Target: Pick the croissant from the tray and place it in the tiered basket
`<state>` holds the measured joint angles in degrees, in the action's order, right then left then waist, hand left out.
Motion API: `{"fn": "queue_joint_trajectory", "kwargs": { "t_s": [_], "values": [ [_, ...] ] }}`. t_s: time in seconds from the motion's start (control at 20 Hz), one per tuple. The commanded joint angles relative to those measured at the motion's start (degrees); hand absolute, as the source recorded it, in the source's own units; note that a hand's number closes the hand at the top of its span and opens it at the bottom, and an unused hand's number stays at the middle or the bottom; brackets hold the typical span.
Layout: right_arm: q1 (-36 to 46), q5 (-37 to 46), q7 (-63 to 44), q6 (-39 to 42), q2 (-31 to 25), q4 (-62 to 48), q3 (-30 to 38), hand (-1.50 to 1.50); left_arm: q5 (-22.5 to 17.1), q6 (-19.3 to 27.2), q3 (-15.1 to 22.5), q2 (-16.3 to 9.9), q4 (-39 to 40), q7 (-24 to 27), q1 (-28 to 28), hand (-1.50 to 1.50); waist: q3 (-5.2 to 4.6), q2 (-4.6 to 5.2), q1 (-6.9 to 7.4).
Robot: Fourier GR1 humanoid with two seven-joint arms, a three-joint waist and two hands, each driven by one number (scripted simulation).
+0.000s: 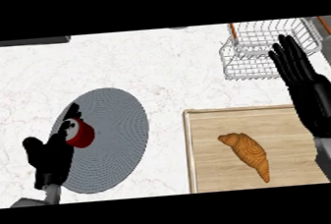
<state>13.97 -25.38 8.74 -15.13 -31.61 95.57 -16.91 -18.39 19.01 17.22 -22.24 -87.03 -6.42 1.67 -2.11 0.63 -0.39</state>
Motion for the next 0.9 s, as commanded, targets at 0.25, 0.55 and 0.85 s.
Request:
{"fn": "queue_joint_trajectory", "kwargs": {
  "t_s": [0.25,0.55,0.85],
  "values": [
    [9.54,-18.42,-0.83,30.43,1.37,0.86,-4.17,1.5,6.97,2.16,0.36,0.07,-3.86,7.04,8.61,0.0,2.57,0.53,5.02],
    [5.55,-31.69,-9.95,46.43,0.32,-8.89,-7.81,-1.5,8.3,3.44,2.81,2.99,-2.96,6.5,9.64,0.0,2.52,1.51,4.16],
    [11.05,-41.86,-9.03,74.48,-13.28,-18.12,0.74,-1.5,9.47,5.1,3.09,4.63,-1.06,6.63,9.44,0.0,2.35,0.6,2.43]
  ]
}}
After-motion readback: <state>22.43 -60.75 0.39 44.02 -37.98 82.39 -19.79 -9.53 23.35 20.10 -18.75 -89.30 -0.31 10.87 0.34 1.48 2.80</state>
